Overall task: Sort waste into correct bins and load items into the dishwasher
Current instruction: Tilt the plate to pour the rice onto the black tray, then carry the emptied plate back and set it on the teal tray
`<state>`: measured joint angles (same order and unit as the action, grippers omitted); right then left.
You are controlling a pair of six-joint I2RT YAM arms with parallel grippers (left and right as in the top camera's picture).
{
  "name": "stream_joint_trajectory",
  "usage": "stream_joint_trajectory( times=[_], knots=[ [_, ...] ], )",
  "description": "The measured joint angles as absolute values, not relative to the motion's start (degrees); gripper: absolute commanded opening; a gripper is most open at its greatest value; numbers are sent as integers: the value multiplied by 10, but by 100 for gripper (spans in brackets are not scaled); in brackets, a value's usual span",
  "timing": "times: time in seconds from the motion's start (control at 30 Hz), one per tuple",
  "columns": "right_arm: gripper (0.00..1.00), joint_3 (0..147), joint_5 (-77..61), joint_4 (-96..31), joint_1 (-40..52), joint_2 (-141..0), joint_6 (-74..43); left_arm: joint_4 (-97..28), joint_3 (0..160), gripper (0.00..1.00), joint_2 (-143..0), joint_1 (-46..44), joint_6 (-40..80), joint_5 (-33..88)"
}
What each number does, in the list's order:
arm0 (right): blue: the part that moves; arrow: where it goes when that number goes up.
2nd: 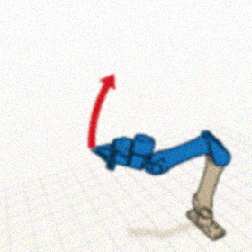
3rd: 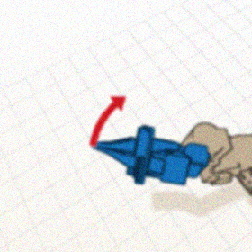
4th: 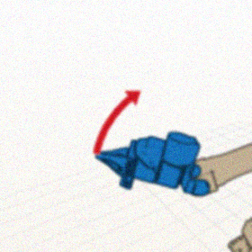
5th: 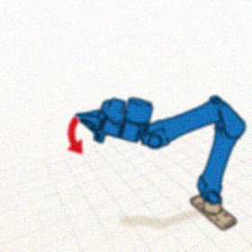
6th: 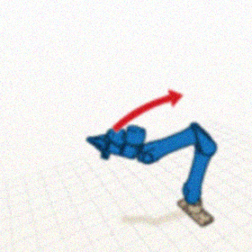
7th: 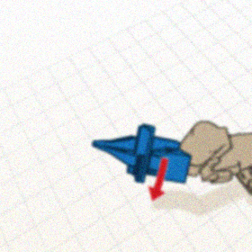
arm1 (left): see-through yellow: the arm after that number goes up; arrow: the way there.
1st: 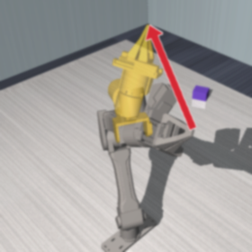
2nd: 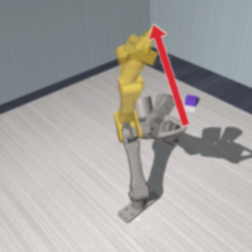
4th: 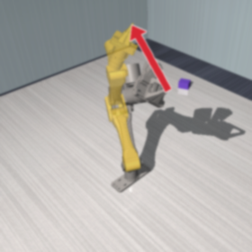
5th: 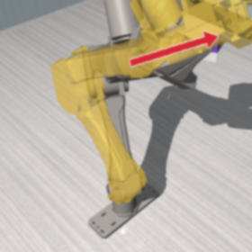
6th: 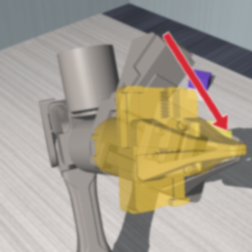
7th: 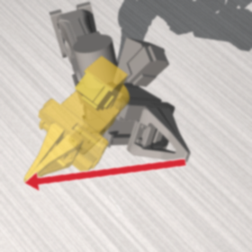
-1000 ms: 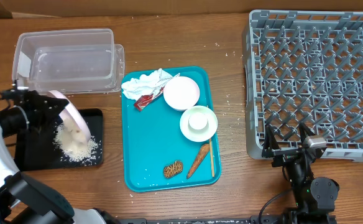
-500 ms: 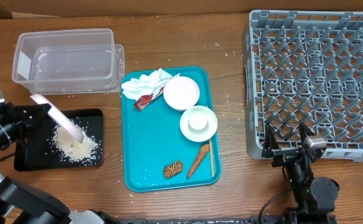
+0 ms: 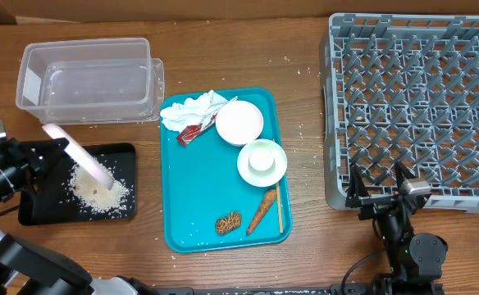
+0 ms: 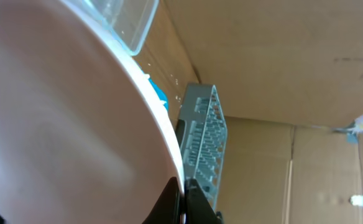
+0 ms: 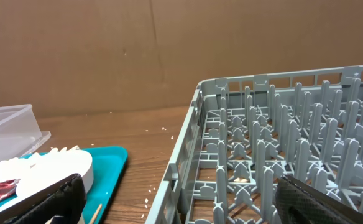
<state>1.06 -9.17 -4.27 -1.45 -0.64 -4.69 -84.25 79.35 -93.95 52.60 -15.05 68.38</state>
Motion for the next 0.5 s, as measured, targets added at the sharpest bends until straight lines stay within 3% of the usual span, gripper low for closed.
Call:
stream_joint_trajectory(
  times=[0.3,0.5],
  knots=[
    [100,11,-91,-43,-15,-6,-47,-965,794,4,-939,502,-249,663],
    [100,11,-92,-43,-15,-6,-47,-964,794,4,-924,394,-273,643]
  ],
)
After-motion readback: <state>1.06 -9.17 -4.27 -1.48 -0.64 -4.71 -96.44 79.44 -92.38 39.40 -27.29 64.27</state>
